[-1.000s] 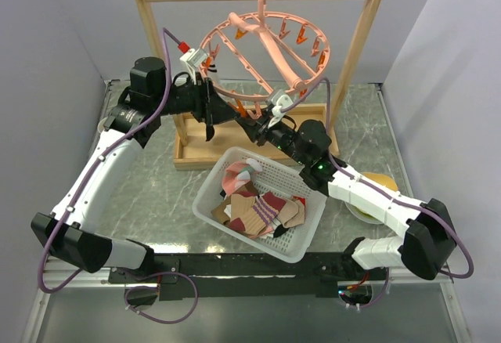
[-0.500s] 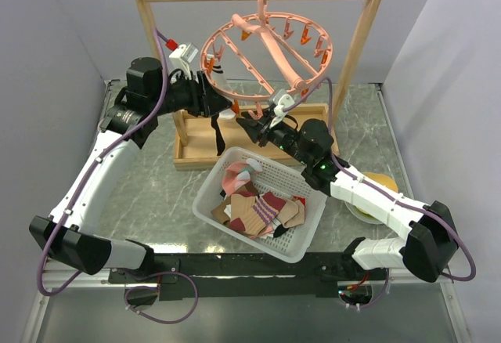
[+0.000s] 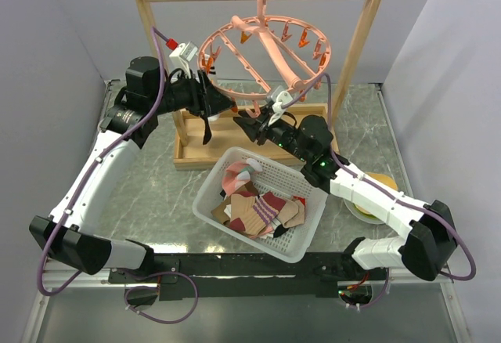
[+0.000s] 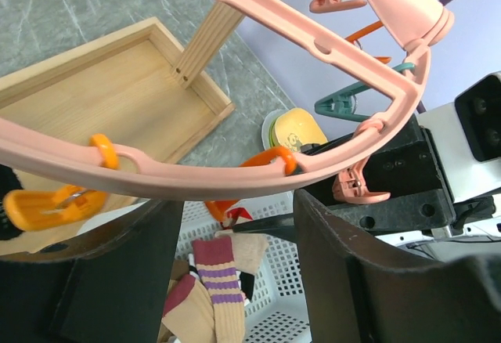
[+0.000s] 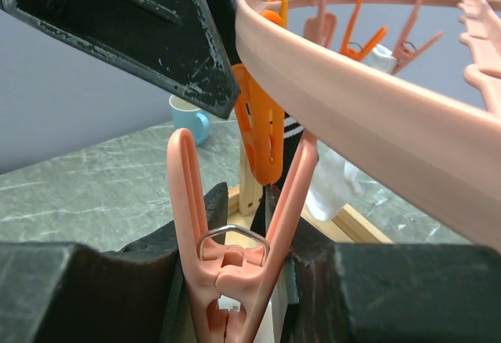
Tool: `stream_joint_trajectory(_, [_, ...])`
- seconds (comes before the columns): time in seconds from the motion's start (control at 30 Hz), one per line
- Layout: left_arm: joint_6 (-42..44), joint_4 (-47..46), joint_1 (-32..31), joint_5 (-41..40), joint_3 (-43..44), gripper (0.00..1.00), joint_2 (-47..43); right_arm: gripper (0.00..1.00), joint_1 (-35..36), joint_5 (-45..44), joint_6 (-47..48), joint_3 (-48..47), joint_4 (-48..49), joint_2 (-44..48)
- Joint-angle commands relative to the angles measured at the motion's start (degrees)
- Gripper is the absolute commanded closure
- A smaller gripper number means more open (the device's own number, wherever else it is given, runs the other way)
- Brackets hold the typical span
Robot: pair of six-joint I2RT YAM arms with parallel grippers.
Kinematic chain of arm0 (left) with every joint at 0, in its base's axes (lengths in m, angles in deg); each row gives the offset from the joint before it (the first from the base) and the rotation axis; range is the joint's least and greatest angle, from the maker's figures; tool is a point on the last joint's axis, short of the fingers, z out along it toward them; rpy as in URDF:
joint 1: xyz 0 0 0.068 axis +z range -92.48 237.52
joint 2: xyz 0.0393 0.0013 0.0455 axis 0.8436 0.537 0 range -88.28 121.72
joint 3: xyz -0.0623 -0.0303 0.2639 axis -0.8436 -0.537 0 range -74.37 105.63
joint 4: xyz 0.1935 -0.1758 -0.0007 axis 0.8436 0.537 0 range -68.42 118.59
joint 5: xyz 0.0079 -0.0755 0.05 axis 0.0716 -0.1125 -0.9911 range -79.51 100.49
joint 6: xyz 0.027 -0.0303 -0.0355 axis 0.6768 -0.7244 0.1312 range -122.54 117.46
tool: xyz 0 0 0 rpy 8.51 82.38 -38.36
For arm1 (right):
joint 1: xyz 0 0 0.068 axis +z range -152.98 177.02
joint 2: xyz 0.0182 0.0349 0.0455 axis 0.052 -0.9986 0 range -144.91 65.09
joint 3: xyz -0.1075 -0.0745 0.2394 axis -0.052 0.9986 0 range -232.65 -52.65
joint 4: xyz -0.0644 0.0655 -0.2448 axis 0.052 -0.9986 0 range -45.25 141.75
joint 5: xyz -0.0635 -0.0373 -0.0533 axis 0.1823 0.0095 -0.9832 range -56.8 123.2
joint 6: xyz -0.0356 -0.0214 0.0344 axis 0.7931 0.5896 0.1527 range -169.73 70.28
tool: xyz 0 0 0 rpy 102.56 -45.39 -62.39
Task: Clip the socks to the hanger
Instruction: Adjust the hanger on the clothesline, then open the clamp at the hanger.
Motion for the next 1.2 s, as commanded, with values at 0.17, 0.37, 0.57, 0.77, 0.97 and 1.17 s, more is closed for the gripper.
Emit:
stream_joint_trajectory(0.17, [-1.83,-2.81,-0.08,1.00,4.08,0.36,0.33,0.81,0.50,3.37,-1.03,-3.34,-0.65,-1.36])
stream_joint_trajectory(0.37, [-1.22,-2.55,-0.25,0.12,4.26,0.37,0.68,0.81,0.41,3.19,-1.12,-2.64,-0.74,-1.10])
stream_joint_trajectory(0.57, [0.28,-1.32,-0.95,-2.16,1.80,0.40,-0.54,0.82,0.50,3.80,-1.64,-3.16,-0.56,-1.54])
stream_joint_trajectory(0.77, [2.21,0.18,-2.36,-7.34,0.47,0.53,-0.11,0.82,0.41,4.51,-2.44,-3.69,-0.65,-2.16])
stream_joint_trajectory(0.97, [2.04,0.53,-2.45,-8.40,3.02,0.65,0.86,0.82,0.41,4.86,-2.70,-3.34,-0.92,-1.89])
stream_joint_trajectory(1.17, [1.69,0.88,-2.36,-9.89,4.43,0.76,1.12,0.82,0.41,4.77,-2.52,-3.08,-1.27,-1.72])
